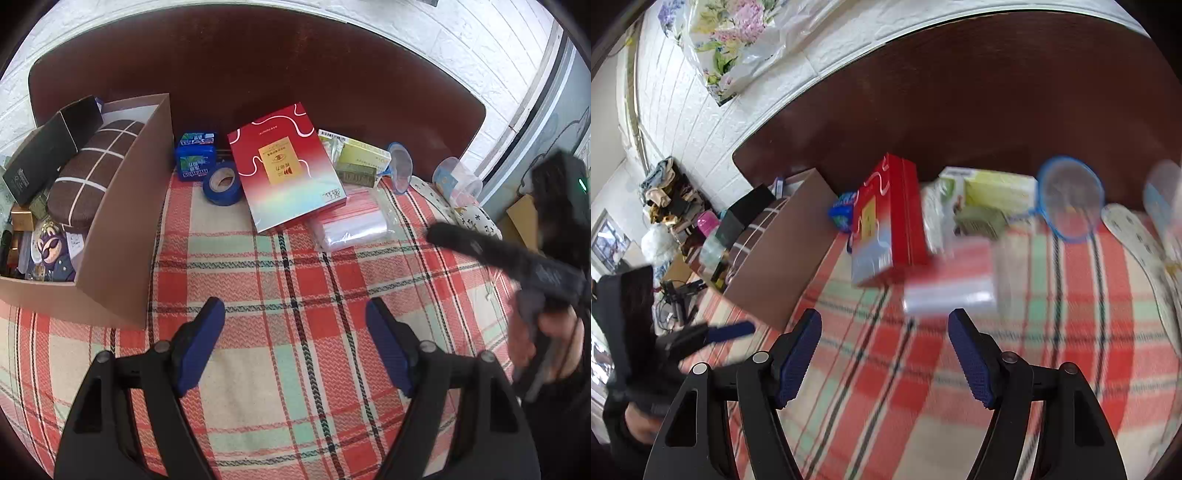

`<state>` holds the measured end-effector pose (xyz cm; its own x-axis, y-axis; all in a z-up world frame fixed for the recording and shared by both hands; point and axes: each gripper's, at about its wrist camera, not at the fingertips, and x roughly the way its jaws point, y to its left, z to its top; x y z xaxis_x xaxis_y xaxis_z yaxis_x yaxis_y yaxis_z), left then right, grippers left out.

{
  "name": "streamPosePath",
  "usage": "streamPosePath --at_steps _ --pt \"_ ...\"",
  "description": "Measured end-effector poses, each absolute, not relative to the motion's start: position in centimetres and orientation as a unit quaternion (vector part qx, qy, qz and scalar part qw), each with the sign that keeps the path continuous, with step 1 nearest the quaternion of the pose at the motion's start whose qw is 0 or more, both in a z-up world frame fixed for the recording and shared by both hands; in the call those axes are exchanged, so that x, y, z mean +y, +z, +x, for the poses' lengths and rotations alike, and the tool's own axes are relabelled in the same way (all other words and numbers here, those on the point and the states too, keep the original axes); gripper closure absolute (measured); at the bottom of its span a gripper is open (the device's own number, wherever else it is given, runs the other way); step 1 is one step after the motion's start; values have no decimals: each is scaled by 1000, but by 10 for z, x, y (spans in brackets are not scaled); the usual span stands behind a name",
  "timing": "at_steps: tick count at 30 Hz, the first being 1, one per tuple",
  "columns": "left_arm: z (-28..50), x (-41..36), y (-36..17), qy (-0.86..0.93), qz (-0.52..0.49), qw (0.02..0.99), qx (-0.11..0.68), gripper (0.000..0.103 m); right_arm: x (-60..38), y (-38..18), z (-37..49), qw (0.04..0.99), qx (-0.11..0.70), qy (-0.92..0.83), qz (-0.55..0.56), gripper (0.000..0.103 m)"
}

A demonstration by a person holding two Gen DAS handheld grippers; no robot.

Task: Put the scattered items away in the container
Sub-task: 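Grasp the red gift box with the right gripper and lift it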

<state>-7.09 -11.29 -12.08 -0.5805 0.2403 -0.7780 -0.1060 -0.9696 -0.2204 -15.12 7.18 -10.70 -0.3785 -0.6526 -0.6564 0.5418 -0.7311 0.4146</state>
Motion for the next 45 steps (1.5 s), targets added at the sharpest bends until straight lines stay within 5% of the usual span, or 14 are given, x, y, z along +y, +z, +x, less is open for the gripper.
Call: streamPosePath --at_steps 19,28,31,36,37,45 --pt "-86 -156 -149 871 -466 118 -105 25 -24 -146 -232 367 -15 -805 466 29" --pt "-88 -156 -153 867 -470 123 -108 25 -20 -171 -246 403 -140 -760 490 29" --pt "-87 -159 -152 867 -471 121 -108 25 -30 -159 -239 418 -125 -763 477 43" --pt "-85 -163 -150 865 -473 116 -117 25 -61 -168 -242 387 -76 -768 505 46" --pt "-84 -163 -149 866 -473 116 -114 25 -60 -169 -242 382 -81 -770 504 54" --pt "-76 -174 -144 869 -469 107 -116 25 -26 -138 -209 390 -126 -789 458 58"
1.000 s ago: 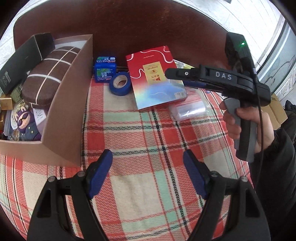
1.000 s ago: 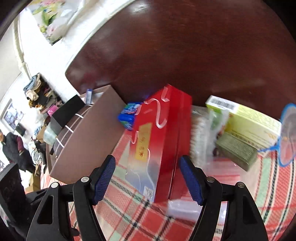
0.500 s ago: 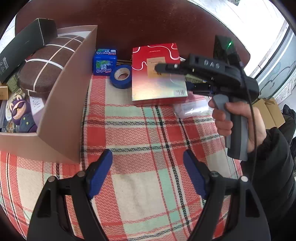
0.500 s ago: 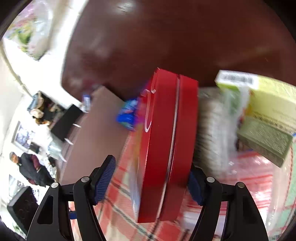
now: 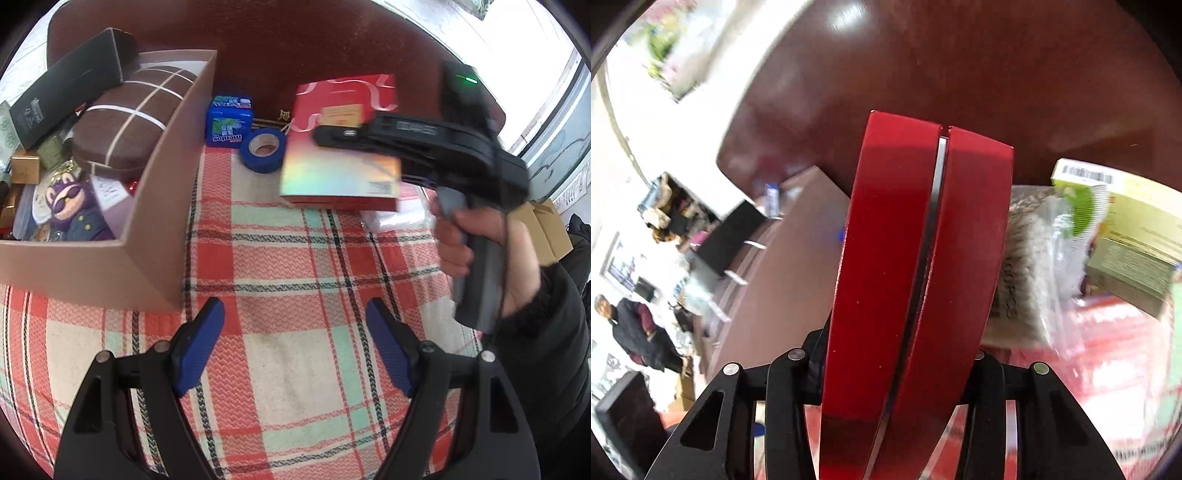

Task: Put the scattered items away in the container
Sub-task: 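Grasp the red gift box with the right gripper and lift it, then grasp the blue tape roll with the left gripper while the right gripper holds the red gift box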

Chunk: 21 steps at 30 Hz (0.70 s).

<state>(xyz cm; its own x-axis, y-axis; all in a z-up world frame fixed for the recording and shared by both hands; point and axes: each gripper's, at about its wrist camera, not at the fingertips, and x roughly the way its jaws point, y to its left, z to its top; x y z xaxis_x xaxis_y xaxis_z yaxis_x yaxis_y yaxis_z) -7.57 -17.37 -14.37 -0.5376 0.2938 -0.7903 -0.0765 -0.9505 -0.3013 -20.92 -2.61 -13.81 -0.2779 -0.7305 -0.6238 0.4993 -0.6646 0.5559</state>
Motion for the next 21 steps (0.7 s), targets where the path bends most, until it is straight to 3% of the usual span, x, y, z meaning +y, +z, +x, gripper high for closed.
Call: streamPosePath --at_steps 8,16,21 --pt "-89 -165 -138 878 -457 106 -97 24 74 -109 -149 346 -151 -818 434 58" --pt "-138 -117 -155 852 -471 194 -124 24 169 -127 -93 274 -185 -836 437 57" --pt "-155 -74 -162 849 -478 206 -91 24 198 -142 -94 260 -216 -833 437 57"
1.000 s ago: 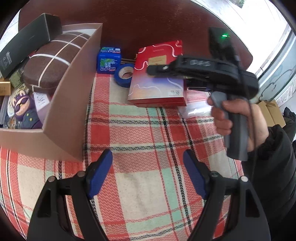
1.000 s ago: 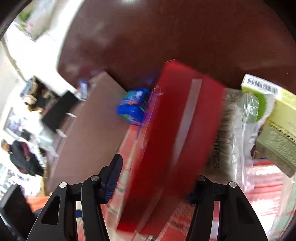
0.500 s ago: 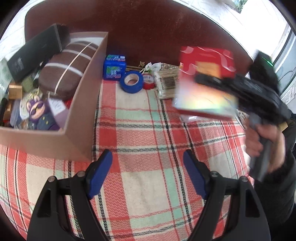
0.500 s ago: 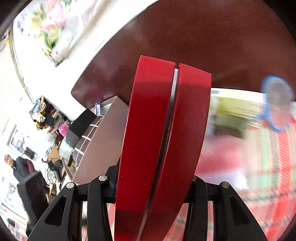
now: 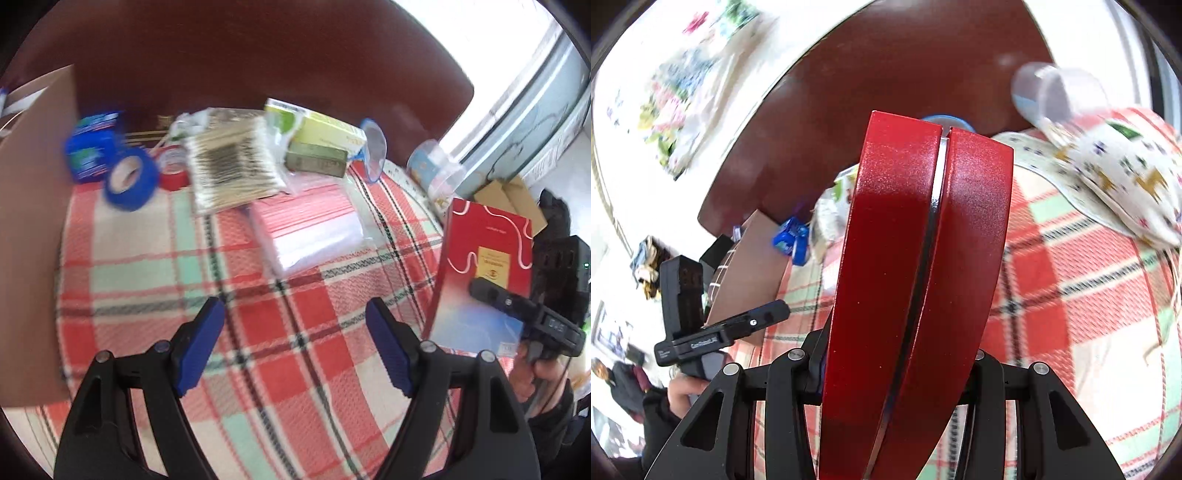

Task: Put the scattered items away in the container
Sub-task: 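Grasp the blue tape roll with the left gripper while the right gripper holds the red gift box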

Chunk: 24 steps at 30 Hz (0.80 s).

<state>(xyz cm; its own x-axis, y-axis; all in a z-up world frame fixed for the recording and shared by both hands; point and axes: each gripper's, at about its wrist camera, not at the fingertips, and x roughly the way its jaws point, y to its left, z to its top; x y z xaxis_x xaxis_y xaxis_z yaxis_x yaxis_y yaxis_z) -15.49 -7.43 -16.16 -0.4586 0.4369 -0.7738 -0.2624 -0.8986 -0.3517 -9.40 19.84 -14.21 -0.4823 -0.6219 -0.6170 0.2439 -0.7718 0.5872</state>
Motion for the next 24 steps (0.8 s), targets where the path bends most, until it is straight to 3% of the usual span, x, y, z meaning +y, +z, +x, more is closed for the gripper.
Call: streamPosePath --at_steps 4,10,17,24 --pt "-169 -82 -149 884 -438 153 -66 24 204 -149 -98 268 -226 -829 436 57" --pt "-213 -133 -146 890 -424 94 -139 24 205 -155 -102 286 -232 -823 432 57" --pt "-250 -121 -174 885 -459 58 -49 26 208 -166 -107 315 -242 -810 431 57" --pt "-264 -123 -183 890 -450 61 -44 23 204 -173 -112 325 -252 -802 433 57"
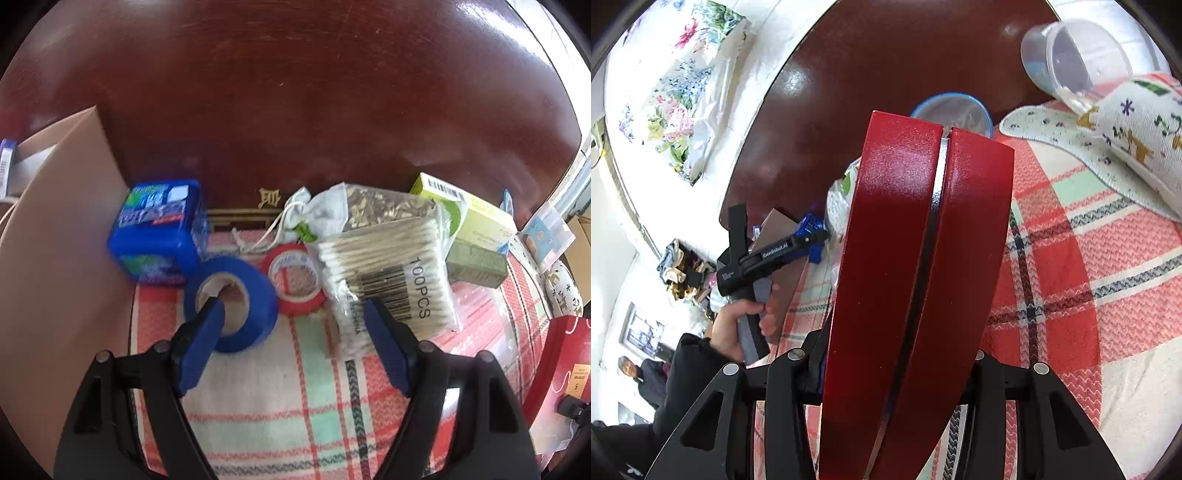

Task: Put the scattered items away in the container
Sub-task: 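Grasp the blue tape roll with the left gripper while the right gripper holds the red gift box, then carry the red gift box and blue tape into the cardboard box and release both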

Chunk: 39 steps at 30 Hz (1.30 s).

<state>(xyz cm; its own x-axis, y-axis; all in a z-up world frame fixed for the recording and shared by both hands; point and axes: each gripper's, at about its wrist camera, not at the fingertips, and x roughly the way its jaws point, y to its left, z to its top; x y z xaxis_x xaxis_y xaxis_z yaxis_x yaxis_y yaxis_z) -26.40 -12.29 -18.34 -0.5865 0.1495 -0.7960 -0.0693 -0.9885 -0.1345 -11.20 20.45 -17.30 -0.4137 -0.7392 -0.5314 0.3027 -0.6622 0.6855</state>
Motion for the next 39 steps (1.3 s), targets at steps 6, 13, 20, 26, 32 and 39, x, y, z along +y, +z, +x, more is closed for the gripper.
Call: streamPosePath --at_steps 6,13,20,26,32,39 --pt "-280 -138 -193 862 -483 106 -108 37 208 -181 -114 324 -262 -796 439 57" --pt "-267 -135 -193 856 -497 114 -82 88 205 -177 -114 321 -259 -798 439 57" --pt "-233 -124 -177 872 -476 104 -54 88 203 -156 -103 323 -253 -806 427 57" --pt "-186 -138 -129 888 -439 123 -64 88 183 -120 -94 349 -238 -809 409 57" --pt "-140 -198 -87 911 -394 94 -83 88 103 -70 -97 418 -198 -792 399 57" --pt "-97 -305 -54 916 -371 38 -144 88 -34 -21 -112 483 -175 -757 403 58"
